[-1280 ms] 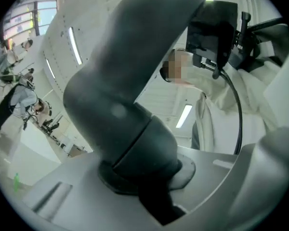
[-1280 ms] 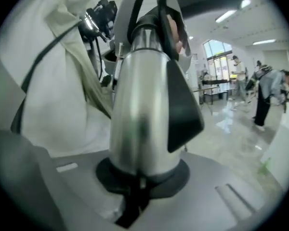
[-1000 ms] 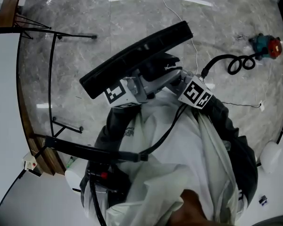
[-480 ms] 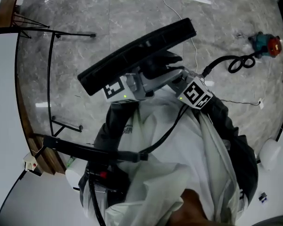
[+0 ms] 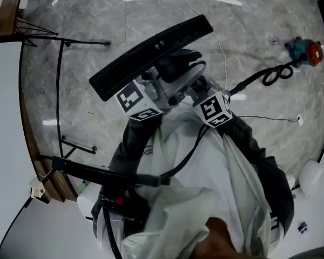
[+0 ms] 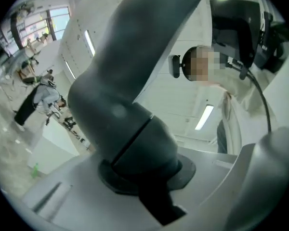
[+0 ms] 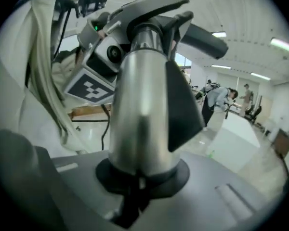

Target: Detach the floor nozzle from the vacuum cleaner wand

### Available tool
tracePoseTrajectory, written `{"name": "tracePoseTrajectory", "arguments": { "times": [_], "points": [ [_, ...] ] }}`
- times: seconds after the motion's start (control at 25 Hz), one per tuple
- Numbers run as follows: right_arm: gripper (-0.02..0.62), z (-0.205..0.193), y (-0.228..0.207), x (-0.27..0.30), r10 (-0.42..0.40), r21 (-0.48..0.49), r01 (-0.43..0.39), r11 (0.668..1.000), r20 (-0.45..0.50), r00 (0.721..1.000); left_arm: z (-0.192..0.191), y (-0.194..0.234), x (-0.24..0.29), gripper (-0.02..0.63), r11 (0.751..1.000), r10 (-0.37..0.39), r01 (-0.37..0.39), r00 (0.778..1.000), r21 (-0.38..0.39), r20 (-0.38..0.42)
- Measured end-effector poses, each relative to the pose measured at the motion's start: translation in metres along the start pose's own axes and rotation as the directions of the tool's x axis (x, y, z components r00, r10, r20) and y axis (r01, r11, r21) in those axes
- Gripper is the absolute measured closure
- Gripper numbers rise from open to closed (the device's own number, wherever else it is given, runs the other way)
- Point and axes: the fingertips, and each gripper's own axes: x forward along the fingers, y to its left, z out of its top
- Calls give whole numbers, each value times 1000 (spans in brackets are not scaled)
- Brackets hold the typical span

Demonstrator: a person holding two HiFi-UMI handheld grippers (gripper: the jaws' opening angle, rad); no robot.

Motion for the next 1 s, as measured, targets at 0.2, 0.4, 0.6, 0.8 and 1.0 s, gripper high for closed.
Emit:
{"name": "tracePoseTrajectory", "arguments": {
  "times": [0.2, 0.4, 0.6, 0.8, 1.0],
  "points": [
    [557, 3, 11, 0, 92, -39, -92, 995, 10, 996, 2, -14, -6, 532, 994, -112, 112, 994, 1, 18],
    [557, -1, 49, -26, 503, -30, -502, 864, 18, 864, -4, -45, -10, 529, 935, -352, 353, 936, -31, 32],
    [557, -6, 34, -13, 419, 35, -419, 908, -4, 908, -1, -9, -5, 529, 982, -164, 170, 983, -78, 77],
    [557, -10, 9, 11, 127, 49, -126, 991, -38, 991, -1, 30, -12, 528, 993, 110, -107, 993, -52, 47],
    [556, -22, -15, 18, 19, -6, -19, 1000, -56, 998, -12, 55, -13, 528, 946, 323, -322, 946, -31, 34]
  ]
}}
